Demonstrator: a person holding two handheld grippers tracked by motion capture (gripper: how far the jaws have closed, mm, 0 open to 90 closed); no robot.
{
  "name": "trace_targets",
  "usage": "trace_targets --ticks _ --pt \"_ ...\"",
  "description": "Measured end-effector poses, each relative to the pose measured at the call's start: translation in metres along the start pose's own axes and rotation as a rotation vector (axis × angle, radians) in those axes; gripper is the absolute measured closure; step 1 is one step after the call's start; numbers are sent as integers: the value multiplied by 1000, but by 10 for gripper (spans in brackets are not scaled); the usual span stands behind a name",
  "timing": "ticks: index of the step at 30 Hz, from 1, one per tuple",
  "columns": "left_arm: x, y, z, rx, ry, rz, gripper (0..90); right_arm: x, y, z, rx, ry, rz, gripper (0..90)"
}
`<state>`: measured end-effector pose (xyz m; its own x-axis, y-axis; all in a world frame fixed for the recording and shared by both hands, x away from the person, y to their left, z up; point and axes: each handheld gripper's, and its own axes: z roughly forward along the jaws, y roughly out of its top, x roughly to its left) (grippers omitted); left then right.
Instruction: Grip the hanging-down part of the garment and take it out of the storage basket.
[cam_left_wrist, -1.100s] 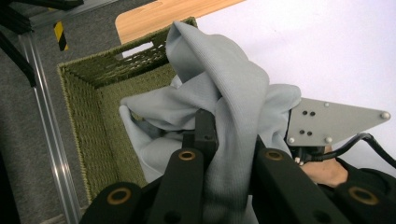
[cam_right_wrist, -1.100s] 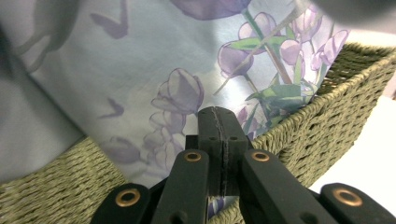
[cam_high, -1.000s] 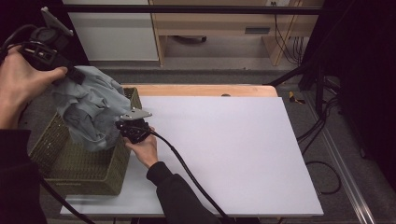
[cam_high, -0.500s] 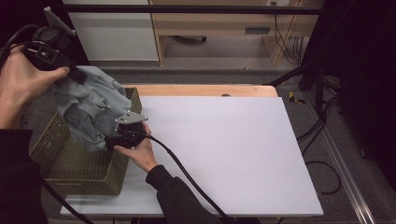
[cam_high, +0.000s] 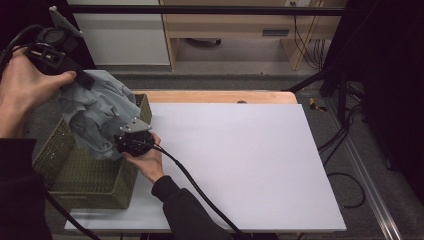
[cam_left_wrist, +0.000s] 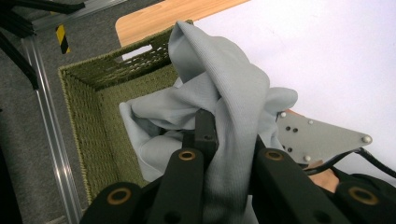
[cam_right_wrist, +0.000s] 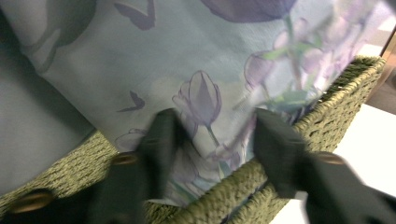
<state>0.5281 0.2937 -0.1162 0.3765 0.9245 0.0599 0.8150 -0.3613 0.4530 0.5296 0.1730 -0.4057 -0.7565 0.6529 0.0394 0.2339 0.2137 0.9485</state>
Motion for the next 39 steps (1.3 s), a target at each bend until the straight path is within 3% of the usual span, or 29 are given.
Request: trace_targets --ticks 2,4,10,15,18,21,25,39 --pt "1 -1 0 3 0 0 833 -2 0 -1 2 8 5 708" --pt "2 -1 1 -1 2 -4 833 -3 0 -4 -3 48 -2 880" --pt "3 -2 0 -1 -1 -5 833 -7 0 -7 -6 79 -38 896" --pt "5 -2 0 -5 2 -10 833 -12 -4 -16 -17 114 -2 898" --pt "4 -1 0 -7 2 -11 833 -17 -4 -22 -25 129 -11 899" --pt "3 0 0 -11 5 -9 833 -19 0 -29 -45 141 -41 900" --pt "3 -1 0 -11 12 -13 833 -23 9 -42 -86 153 -36 900" --pt "5 -3 -5 -31 8 -23 833 -48 33 -85 -147 126 -45 900"
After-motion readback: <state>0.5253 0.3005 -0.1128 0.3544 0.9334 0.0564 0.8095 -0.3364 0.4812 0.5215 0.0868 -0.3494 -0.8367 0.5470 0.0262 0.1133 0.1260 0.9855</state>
